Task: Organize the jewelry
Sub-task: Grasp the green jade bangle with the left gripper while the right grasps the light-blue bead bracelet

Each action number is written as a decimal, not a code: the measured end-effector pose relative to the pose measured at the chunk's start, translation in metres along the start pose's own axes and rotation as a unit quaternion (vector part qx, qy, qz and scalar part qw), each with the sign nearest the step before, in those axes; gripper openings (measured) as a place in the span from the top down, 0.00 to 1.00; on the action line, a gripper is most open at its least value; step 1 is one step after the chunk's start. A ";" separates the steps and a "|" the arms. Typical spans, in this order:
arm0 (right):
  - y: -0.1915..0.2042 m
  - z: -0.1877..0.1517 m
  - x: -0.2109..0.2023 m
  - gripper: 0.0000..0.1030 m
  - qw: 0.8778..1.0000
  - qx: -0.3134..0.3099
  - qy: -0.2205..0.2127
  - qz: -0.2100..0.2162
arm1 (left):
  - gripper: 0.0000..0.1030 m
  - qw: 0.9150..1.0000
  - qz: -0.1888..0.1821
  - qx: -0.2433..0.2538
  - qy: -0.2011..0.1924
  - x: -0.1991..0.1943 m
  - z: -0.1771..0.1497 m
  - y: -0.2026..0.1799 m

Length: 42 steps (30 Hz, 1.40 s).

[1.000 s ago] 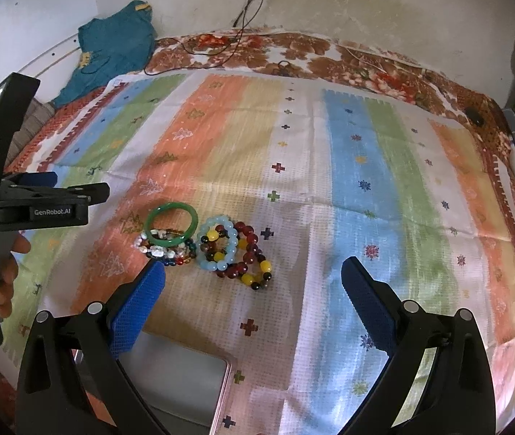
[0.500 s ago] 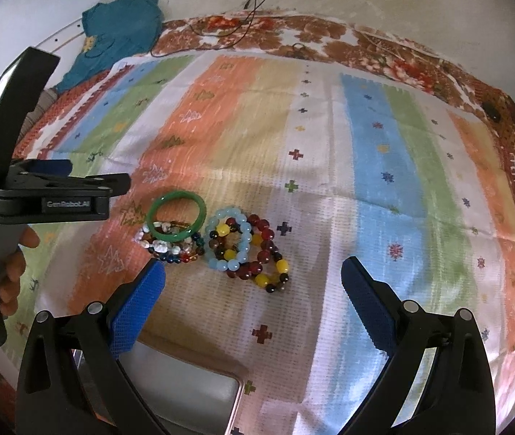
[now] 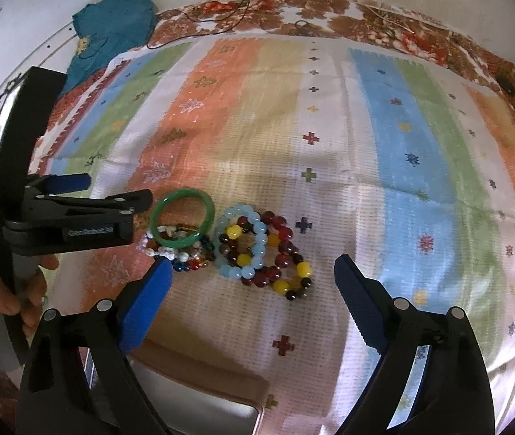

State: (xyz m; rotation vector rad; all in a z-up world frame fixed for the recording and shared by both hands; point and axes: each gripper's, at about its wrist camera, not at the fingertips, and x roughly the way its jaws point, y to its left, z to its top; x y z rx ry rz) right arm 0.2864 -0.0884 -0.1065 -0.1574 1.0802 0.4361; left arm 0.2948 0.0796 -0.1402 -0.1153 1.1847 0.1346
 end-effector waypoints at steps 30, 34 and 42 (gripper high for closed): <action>-0.010 0.008 0.055 0.54 0.995 0.040 0.080 0.055 | 0.50 0.998 -0.037 0.018 0.040 0.042 0.010 -0.007; -0.012 0.008 0.062 0.54 0.994 0.043 0.085 0.052 | 0.55 0.998 -0.038 0.016 0.047 0.047 0.009 -0.004; -0.014 0.012 0.070 0.66 0.993 0.051 0.090 0.057 | 0.59 0.998 -0.041 0.012 0.050 0.053 0.010 0.002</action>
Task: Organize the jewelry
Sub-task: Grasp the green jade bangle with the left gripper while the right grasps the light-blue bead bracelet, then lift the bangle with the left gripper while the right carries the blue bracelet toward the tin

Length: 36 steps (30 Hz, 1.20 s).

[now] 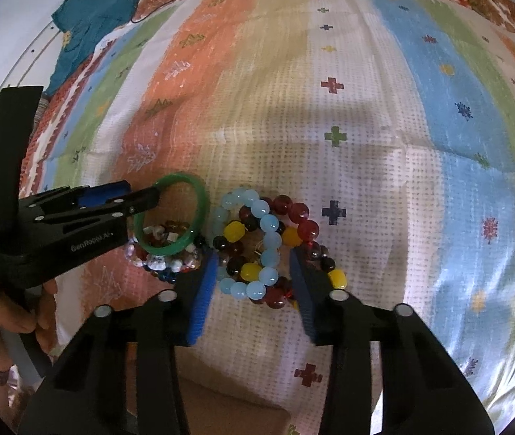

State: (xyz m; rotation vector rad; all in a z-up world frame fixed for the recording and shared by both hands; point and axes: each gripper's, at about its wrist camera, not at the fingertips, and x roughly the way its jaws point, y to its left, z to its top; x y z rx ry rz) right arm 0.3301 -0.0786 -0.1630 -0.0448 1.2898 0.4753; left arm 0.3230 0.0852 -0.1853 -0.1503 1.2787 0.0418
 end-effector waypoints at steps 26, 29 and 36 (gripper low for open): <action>-0.010 0.000 0.011 0.88 1.000 -0.001 0.002 0.001 | 0.93 1.000 0.018 -0.002 -0.009 0.007 0.006 0.000; -0.007 0.001 0.007 0.88 1.000 -0.008 -0.003 -0.001 | 0.94 1.000 0.017 -0.008 -0.013 0.002 0.004 0.002; 0.002 0.000 -0.006 0.88 1.000 -0.023 -0.017 -0.008 | 0.93 1.000 0.018 -0.007 -0.023 -0.011 0.002 0.002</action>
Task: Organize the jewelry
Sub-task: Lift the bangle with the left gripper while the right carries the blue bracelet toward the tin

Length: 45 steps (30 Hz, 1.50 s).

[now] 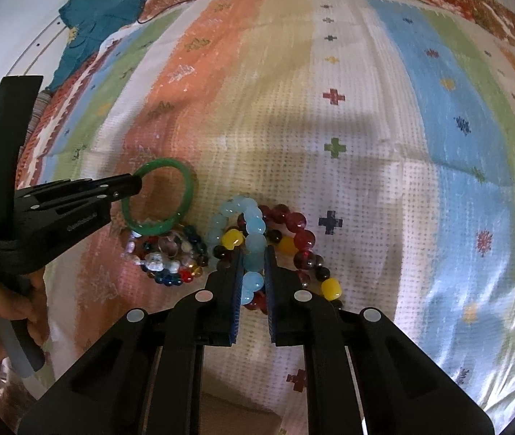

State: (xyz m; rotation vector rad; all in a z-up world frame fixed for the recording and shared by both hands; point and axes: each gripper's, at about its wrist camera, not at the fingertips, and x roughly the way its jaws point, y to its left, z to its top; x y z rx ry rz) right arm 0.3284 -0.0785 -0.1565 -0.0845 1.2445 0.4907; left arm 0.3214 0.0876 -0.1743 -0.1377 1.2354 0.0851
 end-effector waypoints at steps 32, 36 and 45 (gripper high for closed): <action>0.029 -0.013 -0.059 0.88 0.996 -0.041 -0.067 -0.038 | 0.93 0.999 0.000 -0.010 -0.037 -0.062 -0.025 0.005; 0.030 -0.018 -0.067 0.88 0.993 -0.053 -0.078 -0.064 | 0.93 0.999 -0.005 -0.010 -0.046 -0.074 -0.029 0.003; 0.026 -0.026 -0.090 0.88 0.990 -0.060 -0.100 -0.084 | 0.93 0.997 -0.019 0.002 -0.074 -0.106 -0.041 -0.011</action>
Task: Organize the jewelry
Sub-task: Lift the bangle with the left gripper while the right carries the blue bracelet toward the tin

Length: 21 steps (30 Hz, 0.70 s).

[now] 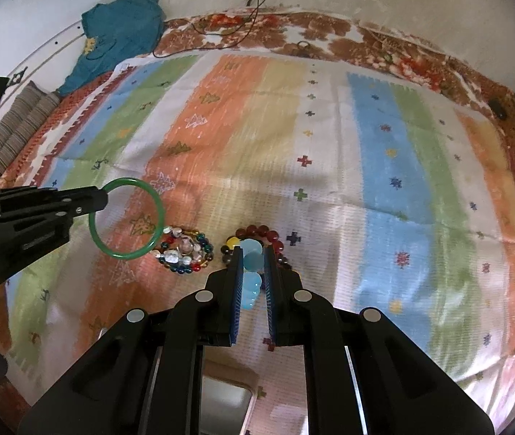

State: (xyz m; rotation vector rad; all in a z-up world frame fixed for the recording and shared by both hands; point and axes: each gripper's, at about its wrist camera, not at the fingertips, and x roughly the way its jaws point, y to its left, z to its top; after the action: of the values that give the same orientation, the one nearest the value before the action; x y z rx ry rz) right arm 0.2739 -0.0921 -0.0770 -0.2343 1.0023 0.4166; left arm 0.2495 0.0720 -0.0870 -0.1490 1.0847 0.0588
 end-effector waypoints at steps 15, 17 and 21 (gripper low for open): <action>0.001 -0.017 -0.028 0.88 0.999 -0.016 -0.027 -0.022 | 0.92 0.999 -0.030 0.020 -0.023 -0.039 -0.023 -0.019; 0.003 -0.019 -0.033 0.88 0.999 -0.018 -0.032 -0.021 | 0.92 0.999 -0.032 0.023 -0.025 -0.043 -0.025 -0.020; 0.002 -0.025 -0.038 0.88 0.999 -0.015 -0.033 -0.016 | 0.92 0.999 -0.038 0.019 -0.029 -0.050 -0.028 -0.019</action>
State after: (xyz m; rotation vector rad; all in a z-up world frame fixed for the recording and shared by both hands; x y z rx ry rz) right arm 0.2357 -0.1086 -0.0574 -0.2615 0.9270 0.4077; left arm 0.2036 0.0503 -0.0538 -0.1537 1.0201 -0.0251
